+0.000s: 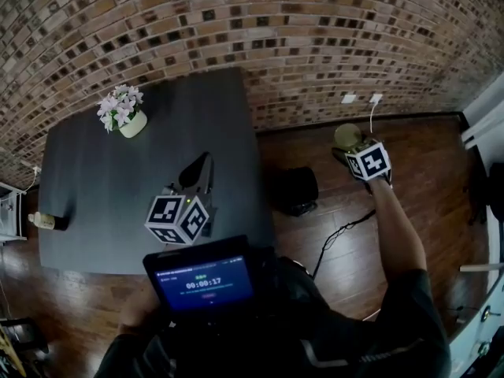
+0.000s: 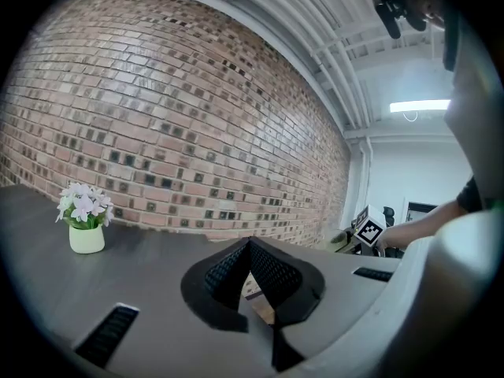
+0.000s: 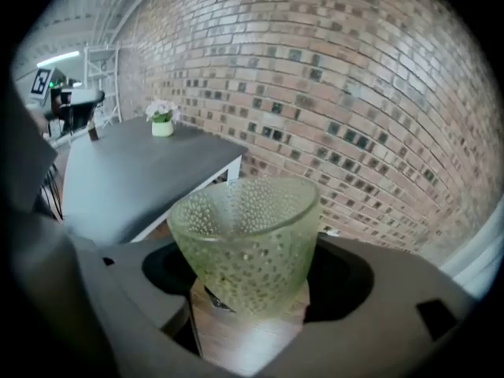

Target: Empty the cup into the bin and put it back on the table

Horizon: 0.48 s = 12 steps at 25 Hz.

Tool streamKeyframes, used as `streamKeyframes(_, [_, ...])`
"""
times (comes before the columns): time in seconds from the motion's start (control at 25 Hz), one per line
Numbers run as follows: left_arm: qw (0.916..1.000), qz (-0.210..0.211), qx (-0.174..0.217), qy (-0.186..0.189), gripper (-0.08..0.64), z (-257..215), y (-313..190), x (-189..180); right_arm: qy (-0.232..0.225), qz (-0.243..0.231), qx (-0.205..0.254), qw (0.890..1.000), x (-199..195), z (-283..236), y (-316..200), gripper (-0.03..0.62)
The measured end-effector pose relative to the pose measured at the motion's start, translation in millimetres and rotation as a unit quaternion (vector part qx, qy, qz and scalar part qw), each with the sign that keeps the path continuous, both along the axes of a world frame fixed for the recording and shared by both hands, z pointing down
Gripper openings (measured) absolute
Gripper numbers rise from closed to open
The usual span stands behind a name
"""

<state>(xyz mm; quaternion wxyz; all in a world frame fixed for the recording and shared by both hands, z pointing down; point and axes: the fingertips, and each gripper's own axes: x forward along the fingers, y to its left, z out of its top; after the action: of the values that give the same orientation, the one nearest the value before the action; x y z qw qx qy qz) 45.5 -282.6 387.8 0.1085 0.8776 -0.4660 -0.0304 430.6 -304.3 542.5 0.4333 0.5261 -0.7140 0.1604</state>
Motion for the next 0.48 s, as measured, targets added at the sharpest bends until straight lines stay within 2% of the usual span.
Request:
streamKeyframes(0.24, [1.0, 0.006, 0.003, 0.001, -0.008, -2, 12, -16, -0.104, 0.008, 0.073, 0.992, -46, -31, 8, 0.392])
streamKeyframes(0.48, [1.0, -0.002, 0.004, 0.006, -0.008, -4, 26, -40, -0.204, -0.017, 0.135, 0.969, -102, -65, 18, 0.393])
